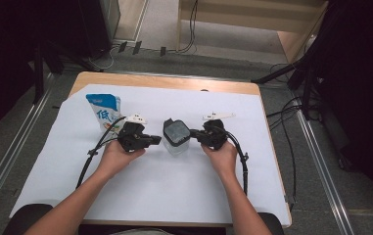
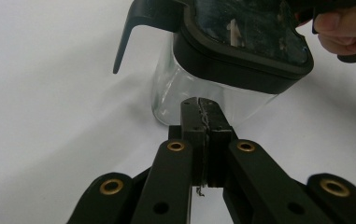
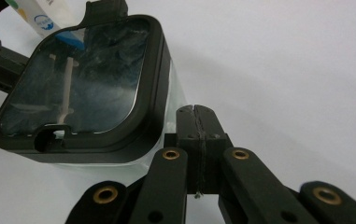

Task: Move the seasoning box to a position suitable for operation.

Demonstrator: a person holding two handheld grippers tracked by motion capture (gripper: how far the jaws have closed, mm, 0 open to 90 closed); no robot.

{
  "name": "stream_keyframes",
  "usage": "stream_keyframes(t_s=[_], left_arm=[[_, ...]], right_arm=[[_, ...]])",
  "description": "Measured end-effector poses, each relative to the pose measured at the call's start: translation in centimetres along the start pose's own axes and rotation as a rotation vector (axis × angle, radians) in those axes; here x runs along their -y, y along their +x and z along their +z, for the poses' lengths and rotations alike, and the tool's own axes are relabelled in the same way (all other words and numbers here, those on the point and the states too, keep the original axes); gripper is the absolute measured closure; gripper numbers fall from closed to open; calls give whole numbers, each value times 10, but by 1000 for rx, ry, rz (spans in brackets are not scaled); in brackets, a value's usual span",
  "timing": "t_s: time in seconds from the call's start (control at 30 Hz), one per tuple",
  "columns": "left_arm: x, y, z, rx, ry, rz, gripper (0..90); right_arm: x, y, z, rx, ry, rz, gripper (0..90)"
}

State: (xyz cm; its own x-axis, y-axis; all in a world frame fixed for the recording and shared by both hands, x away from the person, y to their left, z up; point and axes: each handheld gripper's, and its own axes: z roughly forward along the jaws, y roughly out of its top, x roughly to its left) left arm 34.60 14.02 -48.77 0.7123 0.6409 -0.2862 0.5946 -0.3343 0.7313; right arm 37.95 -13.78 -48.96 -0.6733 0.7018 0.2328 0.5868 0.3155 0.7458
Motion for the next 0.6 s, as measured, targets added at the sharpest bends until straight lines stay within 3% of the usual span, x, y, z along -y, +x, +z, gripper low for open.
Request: stream_keyframes(t_s=[0.23, 0.4, 0.6], left_arm=[[0, -1, 7, 1, 12, 10, 900], [1, 6, 7, 30, 13, -20, 900], [1, 11, 6, 18, 14, -23, 900]], right_arm=[[6, 3, 2, 15, 7, 6, 900], [8, 8, 2, 12, 13, -8, 900], [10, 16, 2, 5, 20, -12, 900]])
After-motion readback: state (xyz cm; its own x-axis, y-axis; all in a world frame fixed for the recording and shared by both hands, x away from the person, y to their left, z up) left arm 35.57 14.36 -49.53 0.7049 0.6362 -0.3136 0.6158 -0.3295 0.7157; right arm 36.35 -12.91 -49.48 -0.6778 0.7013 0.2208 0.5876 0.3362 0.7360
